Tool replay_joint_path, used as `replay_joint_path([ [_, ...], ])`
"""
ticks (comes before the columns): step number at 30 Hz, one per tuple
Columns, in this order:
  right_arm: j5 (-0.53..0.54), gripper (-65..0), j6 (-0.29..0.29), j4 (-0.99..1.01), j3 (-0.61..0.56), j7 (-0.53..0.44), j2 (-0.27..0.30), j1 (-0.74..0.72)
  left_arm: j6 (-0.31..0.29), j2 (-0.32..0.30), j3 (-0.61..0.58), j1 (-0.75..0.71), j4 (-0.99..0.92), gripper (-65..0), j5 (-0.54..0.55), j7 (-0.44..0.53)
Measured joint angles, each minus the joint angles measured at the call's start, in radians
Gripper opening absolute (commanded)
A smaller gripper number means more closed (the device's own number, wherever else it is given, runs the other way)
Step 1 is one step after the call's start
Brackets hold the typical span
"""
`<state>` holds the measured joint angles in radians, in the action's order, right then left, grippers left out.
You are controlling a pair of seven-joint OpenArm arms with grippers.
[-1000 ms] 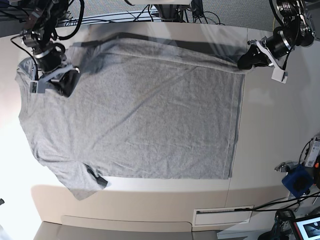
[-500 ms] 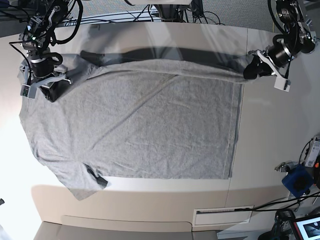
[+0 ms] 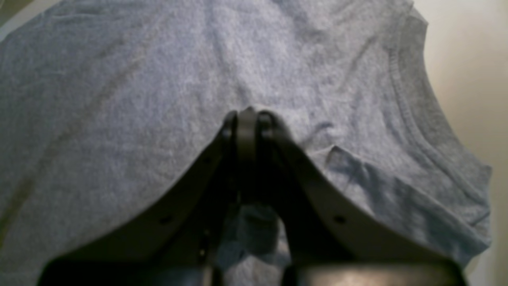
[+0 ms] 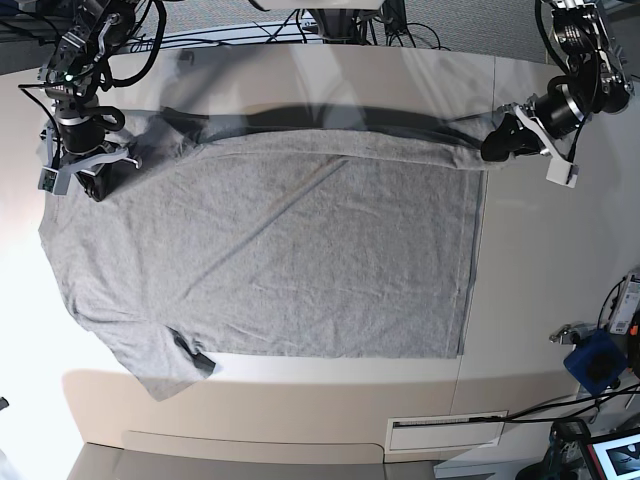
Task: Fold the T-shirt properly
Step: 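Lower both grippers onto the shirt and release the shoulder edges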
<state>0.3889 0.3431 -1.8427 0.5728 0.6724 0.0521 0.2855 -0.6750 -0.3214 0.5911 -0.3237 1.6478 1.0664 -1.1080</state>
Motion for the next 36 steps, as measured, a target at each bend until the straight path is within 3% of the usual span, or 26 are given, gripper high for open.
replay_joint_path([
  [5, 0.0, -65.0, 0.0, 0.0, 0.0, 0.0, 0.0, 0.0, 0.0, -0.007, 0.0, 0.0, 0.1, -65.0, 0.02, -0.034],
  [9, 0.0, -65.0, 0.0, 0.0, 0.0, 0.0, 0.0, 0.0, -0.002, -0.056, 0.0, 0.001, 0.174, -65.0, 0.026, -0.039],
  [18, 0.0, -65.0, -0.03, 0.0, 0.0, 0.0, 0.0, 0.0, -0.003, -0.065, -0.007, -0.008, 0.186, -65.0, 0.06, -0.062],
  [23, -0.008, -65.0, -0.03, 0.0, 0.0, -0.004, 0.0, 0.0, 0.003, -0.069, -0.121, -0.002, 0.156, -65.0, -0.097, 0.066],
  [27, -0.046, -65.0, -0.03, 0.0, 0.0, -0.008, 0.0, 0.0, 0.011, -0.069, -0.224, 0.033, 0.139, -65.0, -0.18, 0.089],
  [29, -0.05, -65.0, -0.066, 0.0, 0.0, -0.009, 0.0, 0.0, 0.011, -0.069, -0.252, 0.06, 0.139, -65.0, -0.216, 0.095],
  [33, -0.077, -65.0, -0.092, 0.0, 0.0, -0.027, 0.0, 0.0, 0.107, -0.069, -0.262, 0.084, 0.139, -65.0, -0.309, 0.149],
  [36, -0.077, -65.0, -0.092, 0.0, 0.0, -0.034, 0.0, 0.0, 0.124, -0.07, -0.261, 0.086, 0.139, -65.0, -0.35, 0.19],
])
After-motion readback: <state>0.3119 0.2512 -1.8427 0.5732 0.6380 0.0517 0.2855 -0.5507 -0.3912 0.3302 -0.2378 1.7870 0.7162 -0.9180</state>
